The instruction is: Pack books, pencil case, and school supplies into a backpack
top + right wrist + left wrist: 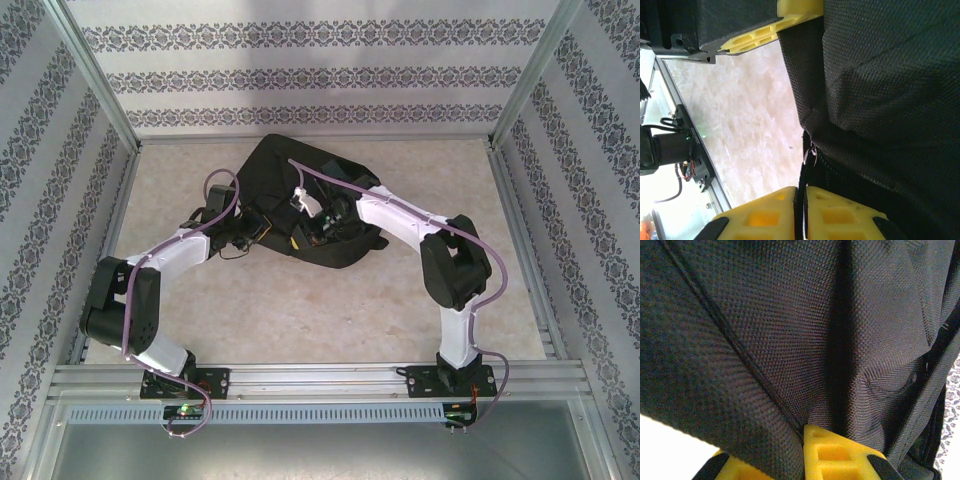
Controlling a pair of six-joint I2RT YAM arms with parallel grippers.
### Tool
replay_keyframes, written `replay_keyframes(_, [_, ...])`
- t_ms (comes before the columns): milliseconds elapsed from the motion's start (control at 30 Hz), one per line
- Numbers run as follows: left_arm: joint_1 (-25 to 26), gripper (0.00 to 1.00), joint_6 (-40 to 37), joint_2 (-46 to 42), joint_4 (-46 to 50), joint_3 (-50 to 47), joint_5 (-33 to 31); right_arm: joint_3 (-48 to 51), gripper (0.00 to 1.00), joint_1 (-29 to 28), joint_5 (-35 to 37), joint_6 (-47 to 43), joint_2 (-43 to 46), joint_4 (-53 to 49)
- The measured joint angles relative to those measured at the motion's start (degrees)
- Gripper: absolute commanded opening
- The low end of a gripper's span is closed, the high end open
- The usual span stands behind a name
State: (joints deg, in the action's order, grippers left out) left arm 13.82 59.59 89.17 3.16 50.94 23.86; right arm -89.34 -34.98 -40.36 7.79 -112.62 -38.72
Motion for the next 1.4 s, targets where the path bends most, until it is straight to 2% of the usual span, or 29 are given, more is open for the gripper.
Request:
replay_keyframes(67, [0.0, 0.06, 0.0, 0.0, 0.0, 0.0, 0.0, 0.6, 0.00, 0.0, -0.3, 0.7, 0.3, 0.5])
replay_keyframes(233, [0.0, 0.00, -0.4, 0.0, 0.0, 0.1, -0.1, 1.0, 0.00, 0.4, -0.9, 1.1, 0.4, 1.2])
replay_keyframes(500, [0.0, 0.00, -1.3, 0.0, 1.5, 1.1, -0.6, 3.7, 0.00, 0.4, 0.3, 1.0, 3.0, 2.4])
replay_keyframes(1100, [-0.4, 0.00, -3.4, -0.5, 5.2, 2.5, -1.4, 15.5, 0.00, 0.7, 11.5, -0.6, 15.9, 3.6])
replay_keyframes(1400, [-0.8, 0.00, -5.6, -0.7, 9.2, 4.8, -2.0, 20.6, 0.00, 2.5, 14.3, 0.0, 23.1, 3.2])
